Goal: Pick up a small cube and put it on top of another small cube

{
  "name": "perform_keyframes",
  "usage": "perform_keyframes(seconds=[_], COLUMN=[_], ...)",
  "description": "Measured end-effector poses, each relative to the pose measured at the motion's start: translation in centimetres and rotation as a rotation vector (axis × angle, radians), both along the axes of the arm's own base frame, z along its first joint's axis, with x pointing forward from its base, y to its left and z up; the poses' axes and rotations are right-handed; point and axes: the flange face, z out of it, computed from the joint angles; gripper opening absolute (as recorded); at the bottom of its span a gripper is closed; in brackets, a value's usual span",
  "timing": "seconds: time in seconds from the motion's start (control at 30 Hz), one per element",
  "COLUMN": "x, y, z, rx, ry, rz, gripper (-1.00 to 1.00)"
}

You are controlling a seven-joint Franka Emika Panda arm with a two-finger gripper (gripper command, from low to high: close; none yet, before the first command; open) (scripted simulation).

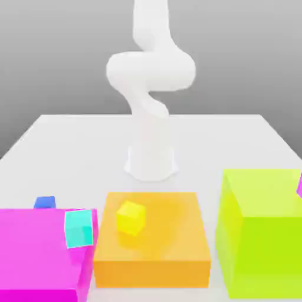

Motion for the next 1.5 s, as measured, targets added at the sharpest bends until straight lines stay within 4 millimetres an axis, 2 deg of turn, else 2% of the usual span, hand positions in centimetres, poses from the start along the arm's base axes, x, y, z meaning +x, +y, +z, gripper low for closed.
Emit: perform_keyframes(seconds=[0.1, 0.2, 0.3, 0.4, 0.5, 0.63, 0.77, 0.83, 0.87, 1.1, 1.13, 1.33, 1.4, 1.5], x=[2.5, 3.7, 3.6, 2.3, 0.0, -4.3, -9.9, -13.2, -14.3, -14.7, -14.7, -14.7, -14.6, -14.5], y=[-4.1, -8.3, -12.6, -16.6, -20.1, -23.6, -25.6, -26.3, -26.3, -25.8, -25.8, -25.7, -25.8, -25.9], z=[-5.8, -11.5, -17.3, -23.2, -28.9, -36.1, -42.7, -45.7, -46.9, -53.6, -54.1, -54.4, -53.4, -50.9], rx=[-0.068, -0.115, -0.143, -0.152, -0.144, -0.106, -0.041, 0.005, 0.02, 0.023, 0.024, 0.026, 0.027, 0.027], ry=[0.097, 0.196, 0.295, 0.392, 0.483, 0.591, 0.677, 0.709, 0.719, 0.73, 0.73, 0.731, 0.73, 0.729], rz=[-0.016, -0.024, -0.024, -0.016, 0.0, 0.031, 0.068, 0.076, 0.084, 0.113, 0.113, 0.114, 0.113, 0.113], gripper=[0.0, 0.0, 0.0, 0.0, 0.0, 0.0, 0.0, 0.0, 0.0, 0.0, -1.0, -1.0, -1.0, -1.0])
